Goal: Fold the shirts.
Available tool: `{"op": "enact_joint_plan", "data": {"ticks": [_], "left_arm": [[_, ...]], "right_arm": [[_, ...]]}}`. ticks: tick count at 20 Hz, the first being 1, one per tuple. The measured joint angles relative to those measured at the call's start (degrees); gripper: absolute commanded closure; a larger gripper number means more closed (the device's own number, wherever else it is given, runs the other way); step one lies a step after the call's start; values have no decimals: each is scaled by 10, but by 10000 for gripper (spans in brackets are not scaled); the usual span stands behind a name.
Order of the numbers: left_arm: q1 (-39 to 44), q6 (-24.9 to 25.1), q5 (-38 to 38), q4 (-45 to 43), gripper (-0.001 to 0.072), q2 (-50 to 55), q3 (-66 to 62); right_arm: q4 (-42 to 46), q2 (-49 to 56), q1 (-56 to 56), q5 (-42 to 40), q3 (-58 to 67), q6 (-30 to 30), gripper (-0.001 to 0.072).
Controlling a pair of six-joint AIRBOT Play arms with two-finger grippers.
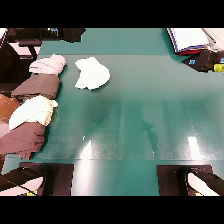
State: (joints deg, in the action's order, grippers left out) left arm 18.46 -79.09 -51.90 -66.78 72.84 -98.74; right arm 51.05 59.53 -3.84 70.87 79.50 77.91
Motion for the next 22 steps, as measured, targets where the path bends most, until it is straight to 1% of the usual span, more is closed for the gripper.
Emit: {"op": "enact_joint_plan", "data": {"ticks": [15,17,18,19,22], "left_arm": [[0,-1,1,5,679,0,1],[0,-1,16,6,223,3,1],[0,-1,21,-1,205,7,1],[-2,-6,25,-11,206,15,2],[-14,-45,18,-59,206,61,3]], "right_arm": [[-1,0,0,-11,-23,0,698],[-2,0,1,-32,-23,0,697],[-3,0,1,-41,-23,0,697],[-3,0,1,-47,-23,0,697],[-4,0,1,-58,-23,0,697]]}}
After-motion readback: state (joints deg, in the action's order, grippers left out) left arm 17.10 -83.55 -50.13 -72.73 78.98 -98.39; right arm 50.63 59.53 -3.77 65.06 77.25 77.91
